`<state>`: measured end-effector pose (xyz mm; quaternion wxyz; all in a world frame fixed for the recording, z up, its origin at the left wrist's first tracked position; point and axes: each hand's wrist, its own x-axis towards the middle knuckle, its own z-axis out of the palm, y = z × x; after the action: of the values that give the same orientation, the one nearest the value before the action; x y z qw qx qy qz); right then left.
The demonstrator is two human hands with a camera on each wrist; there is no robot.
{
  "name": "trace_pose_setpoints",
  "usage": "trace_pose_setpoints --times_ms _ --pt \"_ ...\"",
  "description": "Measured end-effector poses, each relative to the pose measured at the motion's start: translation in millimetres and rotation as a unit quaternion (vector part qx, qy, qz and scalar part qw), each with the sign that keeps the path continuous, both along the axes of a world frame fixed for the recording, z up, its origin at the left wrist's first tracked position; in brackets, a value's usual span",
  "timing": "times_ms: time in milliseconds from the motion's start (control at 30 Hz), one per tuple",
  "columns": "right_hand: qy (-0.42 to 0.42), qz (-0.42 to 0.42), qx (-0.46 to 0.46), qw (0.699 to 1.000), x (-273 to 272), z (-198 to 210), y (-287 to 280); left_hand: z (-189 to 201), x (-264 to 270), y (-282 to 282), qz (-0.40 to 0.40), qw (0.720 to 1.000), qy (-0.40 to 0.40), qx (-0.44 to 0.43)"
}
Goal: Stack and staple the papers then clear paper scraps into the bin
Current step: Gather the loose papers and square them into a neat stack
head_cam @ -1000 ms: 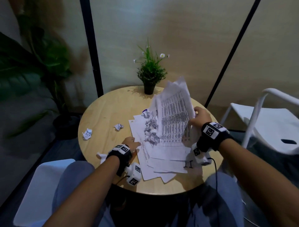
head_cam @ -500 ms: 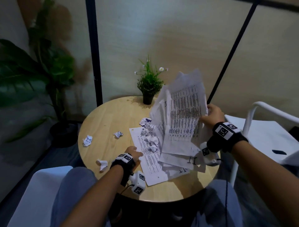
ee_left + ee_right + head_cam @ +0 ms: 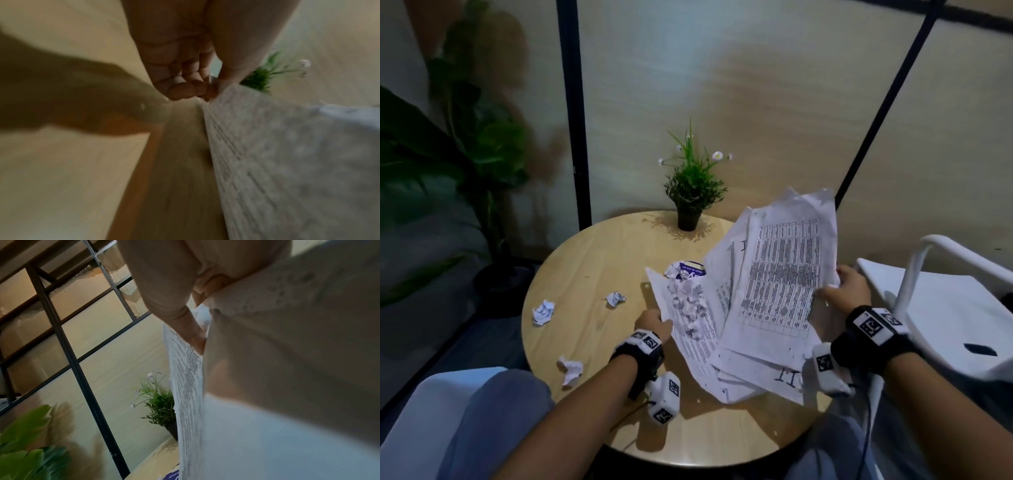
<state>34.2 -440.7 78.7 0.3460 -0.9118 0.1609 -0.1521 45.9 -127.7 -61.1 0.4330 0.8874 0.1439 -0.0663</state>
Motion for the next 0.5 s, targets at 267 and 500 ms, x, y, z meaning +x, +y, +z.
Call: trace_pose_setpoints --times_ms 267,500 --pt "-0.013 0.004 -0.023 1.0 -13.5 17.8 14.6 79.5 5.4 22.3 -0.011 0.992 -0.109 0.062" --pt "-0.069 -0.003 0.02 0.997 -24.3 39.2 25.1 122.4 -12.3 52.5 -0.004 0.98 -0.177 0.09"
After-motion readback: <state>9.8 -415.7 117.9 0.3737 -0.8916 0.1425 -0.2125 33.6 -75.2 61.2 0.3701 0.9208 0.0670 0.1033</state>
